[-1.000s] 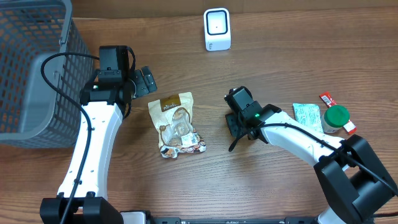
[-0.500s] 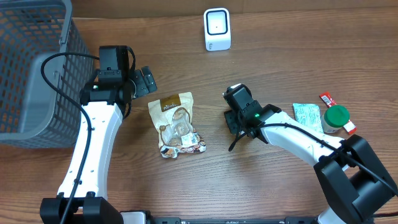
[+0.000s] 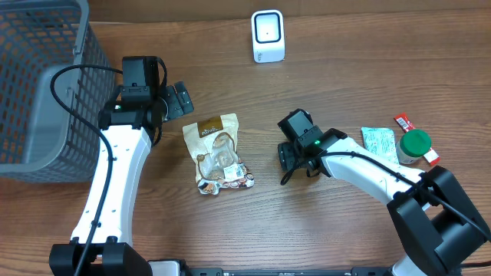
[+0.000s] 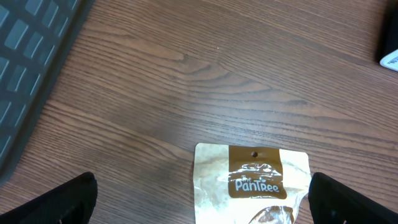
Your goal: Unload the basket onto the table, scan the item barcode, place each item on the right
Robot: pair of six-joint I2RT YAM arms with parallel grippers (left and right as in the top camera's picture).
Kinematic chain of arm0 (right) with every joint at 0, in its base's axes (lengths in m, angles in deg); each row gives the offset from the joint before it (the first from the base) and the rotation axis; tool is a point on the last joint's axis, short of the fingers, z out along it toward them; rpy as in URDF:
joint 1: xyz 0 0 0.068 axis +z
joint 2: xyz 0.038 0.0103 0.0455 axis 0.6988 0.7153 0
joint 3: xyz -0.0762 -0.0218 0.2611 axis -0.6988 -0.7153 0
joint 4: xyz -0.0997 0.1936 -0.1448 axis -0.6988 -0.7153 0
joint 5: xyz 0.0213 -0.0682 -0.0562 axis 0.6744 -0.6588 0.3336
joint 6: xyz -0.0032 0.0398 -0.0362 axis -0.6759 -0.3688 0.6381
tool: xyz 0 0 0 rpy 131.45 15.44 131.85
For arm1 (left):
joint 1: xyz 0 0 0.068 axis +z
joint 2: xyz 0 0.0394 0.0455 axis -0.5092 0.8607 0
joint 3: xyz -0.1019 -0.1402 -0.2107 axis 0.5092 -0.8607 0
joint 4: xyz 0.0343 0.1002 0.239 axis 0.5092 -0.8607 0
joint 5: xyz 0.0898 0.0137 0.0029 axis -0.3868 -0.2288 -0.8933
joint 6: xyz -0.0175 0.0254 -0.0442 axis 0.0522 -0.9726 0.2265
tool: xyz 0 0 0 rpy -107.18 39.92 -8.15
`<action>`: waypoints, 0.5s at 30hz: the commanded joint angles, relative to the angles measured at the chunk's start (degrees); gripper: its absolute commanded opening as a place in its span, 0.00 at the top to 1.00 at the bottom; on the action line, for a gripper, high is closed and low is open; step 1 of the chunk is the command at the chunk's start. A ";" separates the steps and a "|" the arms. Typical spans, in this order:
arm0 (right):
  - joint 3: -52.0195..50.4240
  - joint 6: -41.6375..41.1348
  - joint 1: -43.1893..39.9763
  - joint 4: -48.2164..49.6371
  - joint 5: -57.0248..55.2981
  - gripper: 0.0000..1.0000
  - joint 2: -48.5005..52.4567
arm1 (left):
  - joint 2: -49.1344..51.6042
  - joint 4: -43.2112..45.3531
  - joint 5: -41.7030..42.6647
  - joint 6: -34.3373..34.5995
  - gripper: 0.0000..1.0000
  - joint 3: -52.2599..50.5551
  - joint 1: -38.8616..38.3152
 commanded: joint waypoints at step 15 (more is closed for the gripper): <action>0.07 -9.29 -0.15 -1.46 9.01 0.31 0.04 | 0.46 0.22 -0.50 0.37 0.00 0.59 0.15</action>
